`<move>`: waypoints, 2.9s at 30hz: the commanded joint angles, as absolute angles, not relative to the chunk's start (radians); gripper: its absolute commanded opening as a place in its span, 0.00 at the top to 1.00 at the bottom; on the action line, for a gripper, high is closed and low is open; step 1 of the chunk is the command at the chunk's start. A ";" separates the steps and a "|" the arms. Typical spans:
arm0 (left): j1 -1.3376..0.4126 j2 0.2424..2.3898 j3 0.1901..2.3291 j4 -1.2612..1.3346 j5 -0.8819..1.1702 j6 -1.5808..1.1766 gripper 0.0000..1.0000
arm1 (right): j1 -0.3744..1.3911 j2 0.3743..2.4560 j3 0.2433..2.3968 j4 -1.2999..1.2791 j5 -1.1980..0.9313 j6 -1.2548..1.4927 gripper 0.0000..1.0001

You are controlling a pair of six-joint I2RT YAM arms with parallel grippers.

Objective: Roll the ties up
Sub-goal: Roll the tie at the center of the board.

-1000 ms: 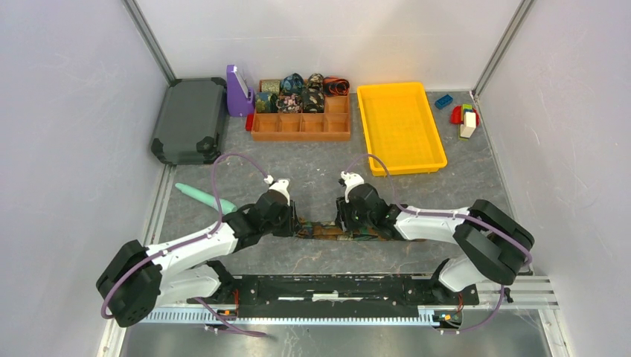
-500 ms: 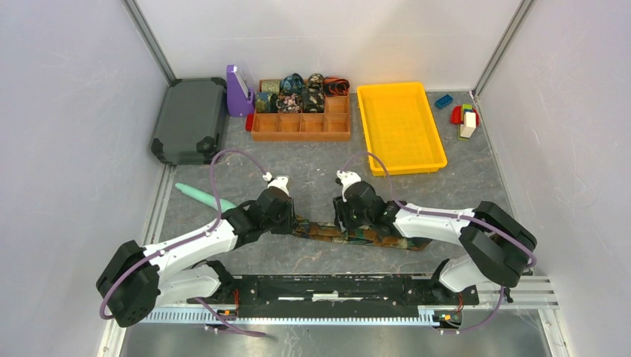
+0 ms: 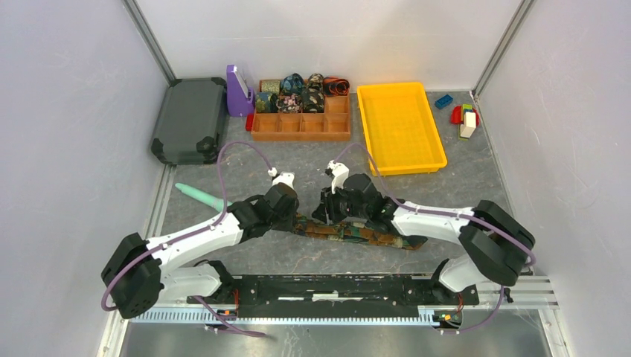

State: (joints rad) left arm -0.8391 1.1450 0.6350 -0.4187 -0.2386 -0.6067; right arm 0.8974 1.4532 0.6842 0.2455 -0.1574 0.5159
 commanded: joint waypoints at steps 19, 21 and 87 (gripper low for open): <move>-0.933 1.214 0.781 -0.544 -0.410 -0.588 0.67 | 0.927 1.762 0.716 0.609 -0.351 0.682 0.70; -0.937 1.222 0.784 -0.545 -0.413 -0.583 0.67 | 0.927 1.764 0.715 0.597 -0.345 0.672 0.70; -1.221 1.930 1.251 -0.922 -0.701 -0.790 0.50 | 0.670 1.096 0.524 -0.024 0.012 0.478 0.60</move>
State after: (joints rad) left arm -1.2171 1.9446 1.2537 -0.9703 -0.7677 -0.7364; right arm 0.6758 1.1038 0.4988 -0.0196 0.0044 0.4881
